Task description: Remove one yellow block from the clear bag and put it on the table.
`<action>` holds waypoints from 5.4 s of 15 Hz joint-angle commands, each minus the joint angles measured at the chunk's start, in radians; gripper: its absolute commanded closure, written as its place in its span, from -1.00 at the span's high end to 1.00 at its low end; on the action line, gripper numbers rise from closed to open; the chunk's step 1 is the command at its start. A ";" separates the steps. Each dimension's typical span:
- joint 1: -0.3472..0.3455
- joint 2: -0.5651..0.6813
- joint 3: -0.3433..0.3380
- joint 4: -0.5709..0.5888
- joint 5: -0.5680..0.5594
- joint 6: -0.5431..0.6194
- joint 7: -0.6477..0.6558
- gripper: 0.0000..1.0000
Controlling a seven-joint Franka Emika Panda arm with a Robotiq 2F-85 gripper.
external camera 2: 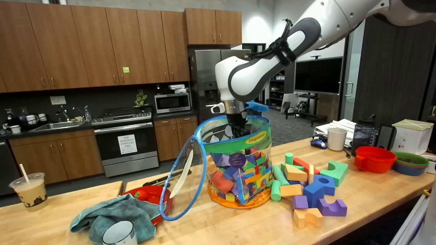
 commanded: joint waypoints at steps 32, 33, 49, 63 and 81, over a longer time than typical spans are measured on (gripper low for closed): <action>-0.003 0.022 0.026 -0.085 -0.053 0.129 0.086 -0.39; -0.002 0.022 0.026 -0.084 -0.054 0.129 0.087 -0.49; -0.027 0.014 0.017 0.077 -0.029 -0.016 -0.031 -0.57; -0.039 0.030 -0.034 0.336 -0.091 -0.233 -0.077 -0.57; -0.051 -0.084 -0.084 0.383 -0.270 -0.301 0.085 -0.57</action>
